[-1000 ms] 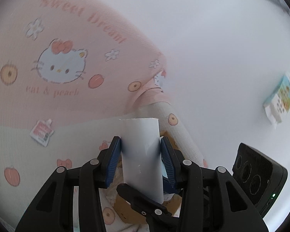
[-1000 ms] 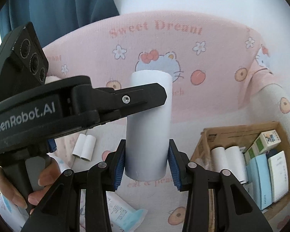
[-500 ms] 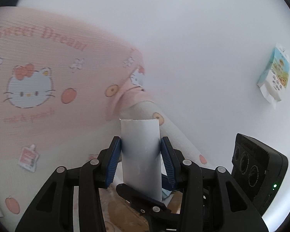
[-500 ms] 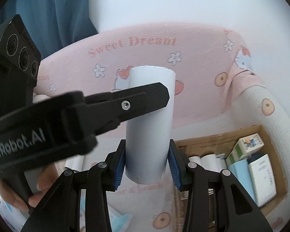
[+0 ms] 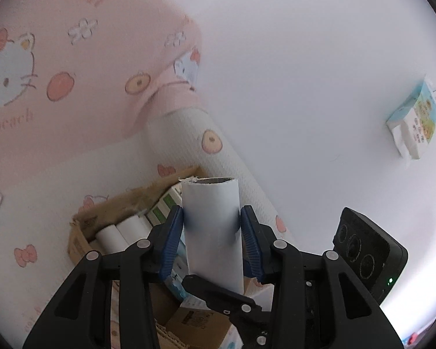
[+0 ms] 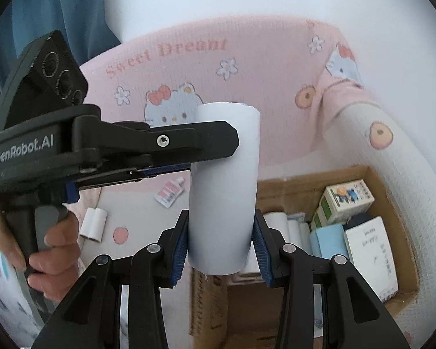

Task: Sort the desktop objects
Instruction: 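Lift the paper roll with the right gripper and carry it to the cardboard box, then lower the roll beside the other rolls in the box and open the right gripper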

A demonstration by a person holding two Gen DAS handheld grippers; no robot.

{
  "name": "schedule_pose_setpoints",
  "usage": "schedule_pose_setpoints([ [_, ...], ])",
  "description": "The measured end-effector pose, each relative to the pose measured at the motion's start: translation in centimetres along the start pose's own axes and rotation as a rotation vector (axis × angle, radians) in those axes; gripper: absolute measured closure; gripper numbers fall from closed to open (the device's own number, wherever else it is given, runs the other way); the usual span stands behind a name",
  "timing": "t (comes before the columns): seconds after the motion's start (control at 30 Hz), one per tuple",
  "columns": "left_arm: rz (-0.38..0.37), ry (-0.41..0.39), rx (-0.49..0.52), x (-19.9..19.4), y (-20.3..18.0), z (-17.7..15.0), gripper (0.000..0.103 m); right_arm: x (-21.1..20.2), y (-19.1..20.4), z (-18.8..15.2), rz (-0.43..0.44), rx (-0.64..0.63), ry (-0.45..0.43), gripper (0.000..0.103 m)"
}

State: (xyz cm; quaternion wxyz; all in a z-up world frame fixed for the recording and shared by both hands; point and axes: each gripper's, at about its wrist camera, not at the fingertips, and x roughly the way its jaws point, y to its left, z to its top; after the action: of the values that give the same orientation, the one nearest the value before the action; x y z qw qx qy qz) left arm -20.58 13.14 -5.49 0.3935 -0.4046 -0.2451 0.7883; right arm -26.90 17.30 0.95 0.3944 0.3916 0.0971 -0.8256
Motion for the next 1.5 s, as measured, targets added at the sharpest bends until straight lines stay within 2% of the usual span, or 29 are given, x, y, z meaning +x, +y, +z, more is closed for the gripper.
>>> schedule_pose_setpoints([
  [0.1, 0.029, 0.034, 0.013, 1.5, -0.3, -0.1, 0.058, 0.5, -1.9, -0.5, 0.047, 0.031, 0.034, 0.064],
  [0.23, 0.069, 0.088, 0.019, 3.7, -0.4, -0.2, 0.058, 1.6, -3.6, -0.9, 0.067, 0.050, 0.082, 0.064],
  [0.4, 0.064, 0.154, -0.054, 5.9, 1.1, -0.5, 0.058, 2.6, -5.7, -1.7, 0.107, 0.084, 0.129, 0.064],
  [0.63, 0.095, 0.209, -0.071, 8.8, 1.8, -0.4, 0.059, 4.3, -8.9, -2.0, 0.176, 0.162, 0.182, 0.064],
  [0.87, 0.096, 0.268, -0.109, 12.3, 2.9, 0.5, 0.059, 6.3, -10.7, -1.5, 0.120, 0.157, 0.240, 0.065],
  [1.1, 0.079, 0.323, -0.243, 15.4, 6.0, 0.0, 0.059, 8.5, -11.7, -1.5, 0.005, 0.157, 0.363, 0.065],
  [1.27, 0.113, 0.322, -0.251, 15.9, 6.8, -0.4, 0.059, 9.8, -11.8, -1.9, 0.013, 0.154, 0.401, 0.065],
  [1.5, 0.168, 0.323, -0.251, 16.5, 7.4, -0.7, 0.059, 11.7, -11.2, -1.7, -0.051, 0.096, 0.451, 0.064],
])
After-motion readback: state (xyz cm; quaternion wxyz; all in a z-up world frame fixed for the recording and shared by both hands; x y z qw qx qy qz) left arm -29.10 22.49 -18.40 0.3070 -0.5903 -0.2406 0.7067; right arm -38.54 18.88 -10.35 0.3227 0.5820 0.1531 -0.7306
